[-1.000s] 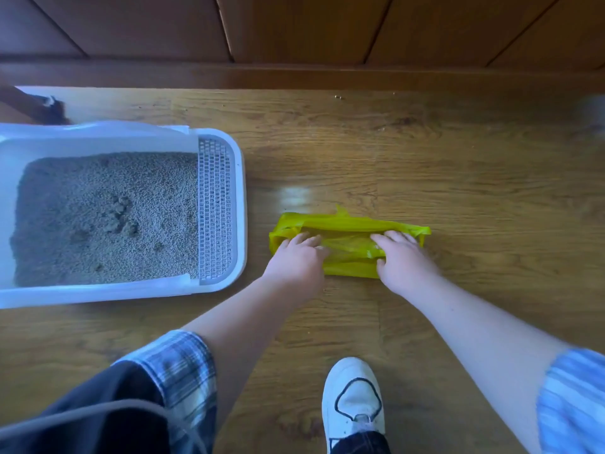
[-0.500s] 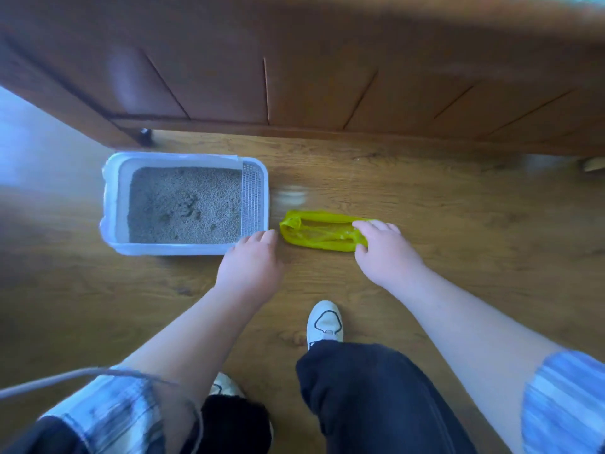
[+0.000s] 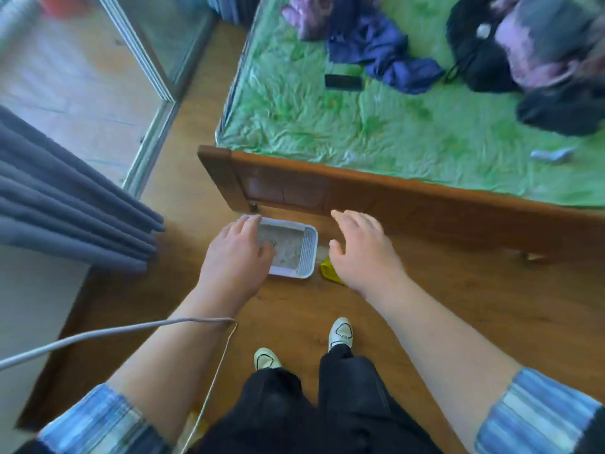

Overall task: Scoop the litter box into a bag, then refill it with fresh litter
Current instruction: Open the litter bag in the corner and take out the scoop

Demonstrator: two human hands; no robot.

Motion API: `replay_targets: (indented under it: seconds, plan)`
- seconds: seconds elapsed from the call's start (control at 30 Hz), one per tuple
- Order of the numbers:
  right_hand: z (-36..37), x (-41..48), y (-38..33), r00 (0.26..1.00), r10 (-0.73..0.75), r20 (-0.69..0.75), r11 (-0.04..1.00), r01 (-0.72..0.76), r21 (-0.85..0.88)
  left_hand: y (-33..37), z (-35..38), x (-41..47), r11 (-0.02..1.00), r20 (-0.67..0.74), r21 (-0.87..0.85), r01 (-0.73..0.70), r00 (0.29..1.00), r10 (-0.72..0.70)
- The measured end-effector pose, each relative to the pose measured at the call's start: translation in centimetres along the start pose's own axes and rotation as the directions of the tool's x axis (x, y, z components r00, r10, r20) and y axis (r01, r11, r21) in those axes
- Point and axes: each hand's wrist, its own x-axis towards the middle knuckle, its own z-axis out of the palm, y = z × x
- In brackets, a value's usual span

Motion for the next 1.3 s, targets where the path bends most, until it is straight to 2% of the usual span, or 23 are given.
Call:
replay_targets:
  seconds: [0.13,0.27,0.37,0.47,0.6,0.8,0.93,1.1,1.3]
  plan:
    - [-3.2,-2.6,-5.2,0.993,-0.081,-0.088,0.996,0.084,0.031,-2.8,-5.5,-4.2,0.995,-0.086,0.02,0.098,0.992,-0.096]
    - [-3.6,-3.1,-8.3,0.978,-0.194,-0.072,0.981,0.195,0.003,-5.2,-8.5,-6.7,0.969,-0.11,0.021,0.246,0.964,-0.242]
    - [-3.9,-1.6,-10.2,0.961,-0.276,-0.029,0.961,0.276,-0.006,-6.2,-10.1,-8.5,0.942,-0.128,-0.044,0.333,0.933,-0.336]
    - [-4.8,0.2,-12.7,0.921,-0.389,0.004,0.921,0.389,-0.019,-7.2,-11.4,-10.4,0.901,-0.178,-0.112,0.418,0.884,-0.432]
    - [-6.6,2.5,-16.5,0.825,-0.563,0.059,0.825,0.564,-0.018,-9.4,-12.5,-12.3,0.836,-0.266,-0.159,0.526,0.792,-0.549]
    - [-7.5,4.4,-22.0,0.653,-0.742,0.151,0.664,0.747,0.038,-9.6,-12.8,-16.8,0.654,-0.363,-0.304,0.692,0.551,-0.751]
    - [-5.9,3.1,-25.1,0.487,-0.844,0.225,0.519,0.848,0.11,-8.0,-12.1,-20.9,0.521,-0.405,-0.354,0.777,0.375,-0.834]
    - [-3.2,-1.9,-29.0,0.284,-0.92,0.27,0.337,0.925,0.177,-6.4,-10.7,-28.1,0.323,-0.393,-0.379,0.867,0.165,-0.905]
    - [-0.2,-11.5,-34.3,0.039,-0.947,0.32,0.13,0.954,0.27,-5.7,-9.3,-39.0,0.117,-0.382,-0.443,0.889,-0.069,-0.922]
